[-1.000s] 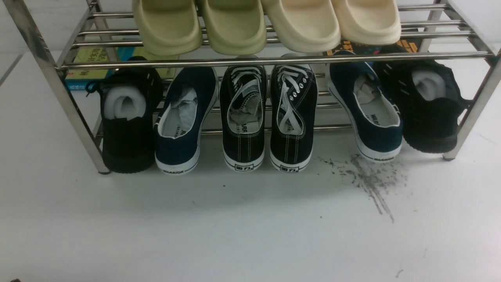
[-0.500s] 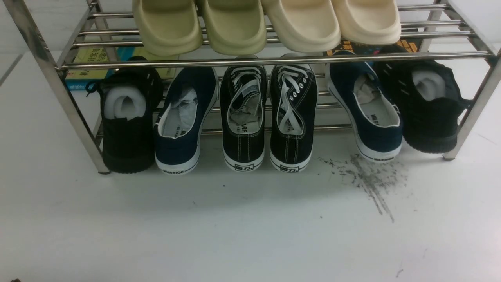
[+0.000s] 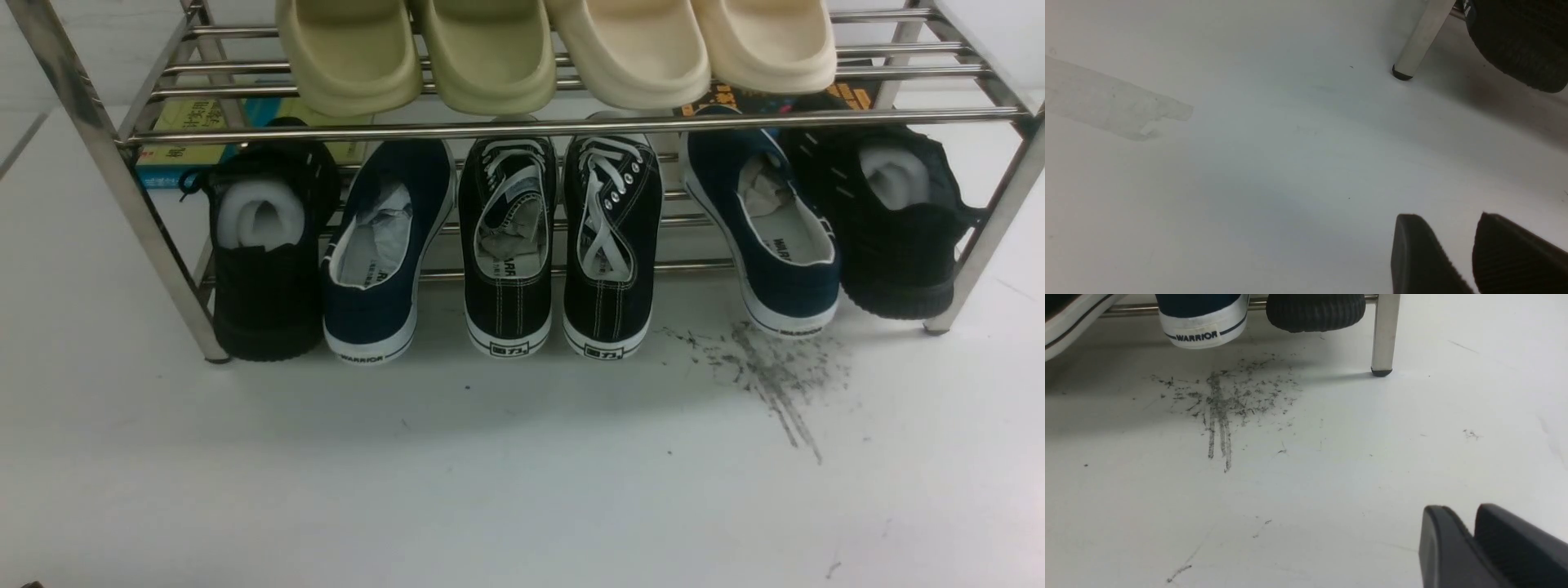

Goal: Take the shoes off the shelf with your hand on the white table.

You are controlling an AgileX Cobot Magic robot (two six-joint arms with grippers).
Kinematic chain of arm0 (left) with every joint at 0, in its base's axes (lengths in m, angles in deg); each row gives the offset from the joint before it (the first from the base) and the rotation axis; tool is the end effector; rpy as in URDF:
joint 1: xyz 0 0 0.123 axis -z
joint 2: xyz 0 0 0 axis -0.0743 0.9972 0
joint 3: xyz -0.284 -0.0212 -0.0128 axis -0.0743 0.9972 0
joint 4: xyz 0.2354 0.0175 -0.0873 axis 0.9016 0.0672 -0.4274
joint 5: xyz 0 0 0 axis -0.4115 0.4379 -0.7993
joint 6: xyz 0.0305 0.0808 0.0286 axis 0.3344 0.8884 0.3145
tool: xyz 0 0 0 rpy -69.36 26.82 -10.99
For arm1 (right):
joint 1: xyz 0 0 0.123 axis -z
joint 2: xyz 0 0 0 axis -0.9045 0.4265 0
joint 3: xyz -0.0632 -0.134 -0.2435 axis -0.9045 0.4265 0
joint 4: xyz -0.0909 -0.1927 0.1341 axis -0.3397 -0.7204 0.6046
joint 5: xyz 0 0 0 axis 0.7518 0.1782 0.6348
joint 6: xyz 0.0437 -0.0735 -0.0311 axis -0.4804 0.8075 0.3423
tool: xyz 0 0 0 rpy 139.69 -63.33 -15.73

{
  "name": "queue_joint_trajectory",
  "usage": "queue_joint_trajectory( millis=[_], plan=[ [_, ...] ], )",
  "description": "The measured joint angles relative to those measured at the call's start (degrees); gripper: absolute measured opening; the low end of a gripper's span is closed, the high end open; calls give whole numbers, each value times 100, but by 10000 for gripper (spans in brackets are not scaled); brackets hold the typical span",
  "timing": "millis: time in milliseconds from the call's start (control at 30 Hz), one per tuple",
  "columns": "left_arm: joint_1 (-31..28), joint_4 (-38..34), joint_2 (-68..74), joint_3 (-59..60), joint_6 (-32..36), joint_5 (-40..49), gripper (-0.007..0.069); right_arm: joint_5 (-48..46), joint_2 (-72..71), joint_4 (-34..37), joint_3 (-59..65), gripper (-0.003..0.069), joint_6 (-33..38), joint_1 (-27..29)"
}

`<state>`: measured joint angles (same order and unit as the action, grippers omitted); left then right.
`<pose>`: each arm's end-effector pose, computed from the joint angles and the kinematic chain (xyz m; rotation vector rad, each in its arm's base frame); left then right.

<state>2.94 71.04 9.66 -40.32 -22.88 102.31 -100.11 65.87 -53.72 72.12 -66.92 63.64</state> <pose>0.0499 0.0071 0.1726 -0.3839 1.8793 -0.1454 0.0520 0.0005 0.1742 0.0775 1.8756 0.0751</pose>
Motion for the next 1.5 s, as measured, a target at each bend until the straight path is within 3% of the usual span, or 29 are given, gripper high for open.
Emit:
queue_joint_trajectory(
  millis=[133, 400, 600, 733, 833, 933, 1000, 1133, 1333, 1500],
  plan=[
    [0, 0, 0, 0, 0, 0, 239, 45, 0, 408, 0, 141, -209, 0],
    [0, 0, 0, 0, 0, 0, 239, 67, 0, 3181, 47, 147, -1617, 0],
    [0, 0, 0, 0, 0, 0, 239, 62, 0, 3863, 58, 152, -1598, 0],
    [0, 0, 0, 0, 0, 0, 239, -6, 21, 3702, -396, 152, -1194, 0],
    [0, 0, 0, 0, 0, 0, 239, -232, 430, 3063, -1224, 117, -888, 0],
    [0, 0, 0, 0, 0, 0, 239, -805, 1090, 2282, -2019, 51, -796, 0],
    [0, 0, 0, 0, 0, 0, 239, -1832, 2100, 1325, -2970, -9, -782, 0],
    [0, 0, 0, 0, 0, 0, 239, -2952, 3651, 423, -4030, -13, -642, 0],
    [0, 0, 0, 0, 0, 0, 239, -2957, 5584, 432, -5064, 9, 112, 0],
    [0, 0, 0, 0, 0, 0, 239, -2431, 6813, 871, -6016, 133, 821, -14]
  ],
)
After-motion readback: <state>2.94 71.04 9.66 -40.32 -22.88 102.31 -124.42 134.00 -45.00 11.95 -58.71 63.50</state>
